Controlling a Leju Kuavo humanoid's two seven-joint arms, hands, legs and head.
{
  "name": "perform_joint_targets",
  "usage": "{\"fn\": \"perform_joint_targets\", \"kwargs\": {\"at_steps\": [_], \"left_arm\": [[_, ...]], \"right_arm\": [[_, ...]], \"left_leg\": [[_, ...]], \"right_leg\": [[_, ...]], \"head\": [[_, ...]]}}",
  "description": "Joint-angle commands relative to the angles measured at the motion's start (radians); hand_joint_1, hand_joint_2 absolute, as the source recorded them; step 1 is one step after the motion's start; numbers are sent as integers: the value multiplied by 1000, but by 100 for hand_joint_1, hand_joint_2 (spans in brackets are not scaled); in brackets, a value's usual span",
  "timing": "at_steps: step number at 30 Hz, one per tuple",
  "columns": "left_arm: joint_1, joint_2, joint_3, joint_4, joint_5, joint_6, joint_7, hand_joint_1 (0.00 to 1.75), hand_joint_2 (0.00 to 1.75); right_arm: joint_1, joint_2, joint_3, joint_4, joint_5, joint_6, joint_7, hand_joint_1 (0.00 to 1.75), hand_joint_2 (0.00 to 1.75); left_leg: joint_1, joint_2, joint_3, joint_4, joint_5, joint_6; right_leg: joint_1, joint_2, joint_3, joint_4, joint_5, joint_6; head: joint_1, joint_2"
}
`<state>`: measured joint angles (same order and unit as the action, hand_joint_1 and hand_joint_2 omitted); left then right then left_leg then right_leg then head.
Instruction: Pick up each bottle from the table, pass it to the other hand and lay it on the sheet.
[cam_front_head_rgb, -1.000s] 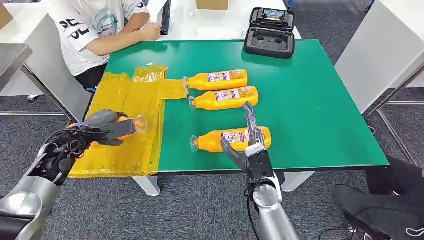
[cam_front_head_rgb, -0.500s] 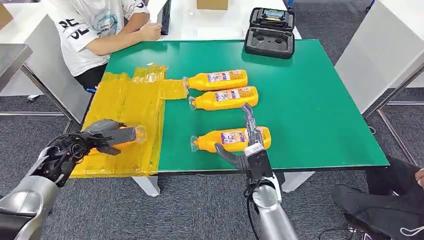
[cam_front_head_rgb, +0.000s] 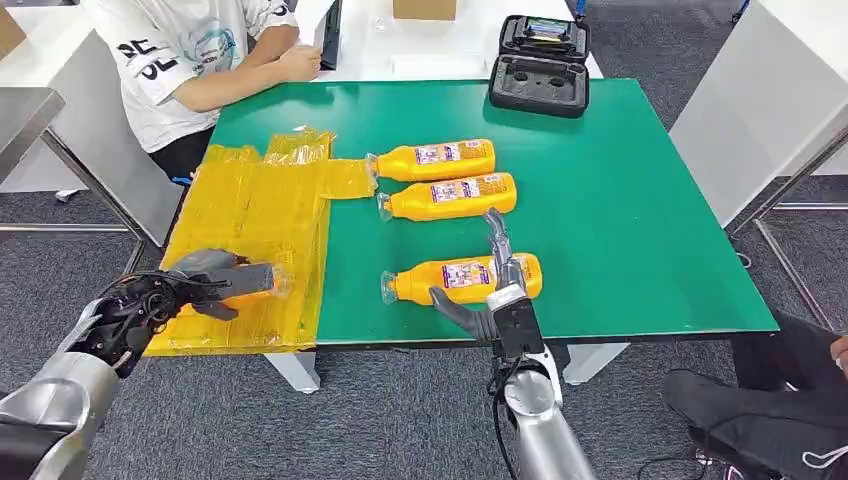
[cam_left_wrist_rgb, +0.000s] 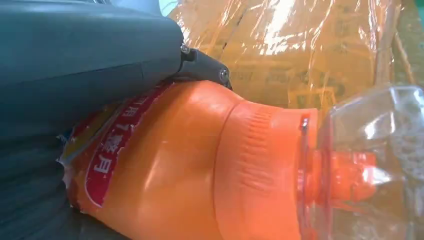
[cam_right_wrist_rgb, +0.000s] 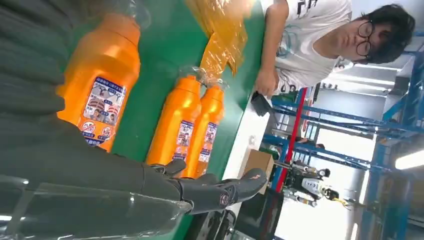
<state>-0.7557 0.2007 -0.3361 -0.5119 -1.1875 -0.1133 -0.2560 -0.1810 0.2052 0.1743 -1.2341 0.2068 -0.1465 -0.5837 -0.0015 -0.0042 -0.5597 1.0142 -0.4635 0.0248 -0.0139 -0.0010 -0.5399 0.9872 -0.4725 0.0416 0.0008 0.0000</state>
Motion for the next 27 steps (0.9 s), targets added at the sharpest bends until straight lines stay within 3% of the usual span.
{"fn": "perform_joint_targets", "kwargs": {"at_steps": [1,3,4,5,6,7,8,10,12,13,27], "left_arm": [[-73,-9,-38,88,-7,-47,-11,171,175],[-77,-5,-42,90,-6,-64,-26,157,175],[-80,-4,-48,95,-10,-78,-34,164,175],[-81,-1,-50,97,-9,-86,-43,154,175],[-81,-1,-52,98,-9,-90,-51,131,175],[-82,1,-58,100,-10,-99,-59,93,175],[-81,3,-63,100,-12,-102,-69,44,175],[-78,15,-82,96,-10,-127,-115,10,175],[-75,19,-84,94,-9,-124,-119,10,175],[-75,20,-85,97,-4,-140,-131,0,175],[-47,30,-97,73,14,-134,-162,0,175]], "right_arm": [[-46,-3,7,68,-2,-5,11,0,175],[-52,-2,8,81,-2,-6,14,0,175],[-52,-1,8,85,-3,-5,14,0,175],[-53,-1,9,89,-4,-5,15,0,175],[-53,0,9,90,-5,-6,15,0,175],[-52,0,9,91,-5,-7,15,0,175],[-51,0,9,90,-6,-8,16,0,175],[-54,0,10,96,-8,-8,16,0,175],[-57,0,10,99,-9,-8,17,0,175],[-58,0,10,102,-10,-9,18,0,175],[-53,4,14,109,-23,-24,31,0,175]], "left_leg": [[2,0,-1,1,0,-1],[1,0,-1,1,0,-1],[2,0,-2,1,0,-1],[2,0,-2,1,0,-1],[1,0,-1,1,0,-1],[2,0,-1,1,0,-2],[2,0,-1,1,0,-1],[2,0,-1,1,0,-1],[1,1,-1,1,0,-1],[1,1,0,1,0,-1],[1,1,0,0,0,-1]], "right_leg": [[2,-1,-1,0,1,-2],[1,0,-1,0,0,-1],[2,0,-1,0,1,-2],[2,0,-1,1,1,-1],[1,0,0,0,0,-1],[2,0,0,0,1,-2],[2,0,0,0,1,-1],[2,0,0,0,1,-2],[1,1,0,0,1,-1],[1,1,0,0,0,-1],[1,1,0,0,1,-1]], "head": [[0,0],[0,0],[0,0],[0,0],[0,0],[0,0],[0,0],[0,0],[0,0],[0,0],[0,0]]}}
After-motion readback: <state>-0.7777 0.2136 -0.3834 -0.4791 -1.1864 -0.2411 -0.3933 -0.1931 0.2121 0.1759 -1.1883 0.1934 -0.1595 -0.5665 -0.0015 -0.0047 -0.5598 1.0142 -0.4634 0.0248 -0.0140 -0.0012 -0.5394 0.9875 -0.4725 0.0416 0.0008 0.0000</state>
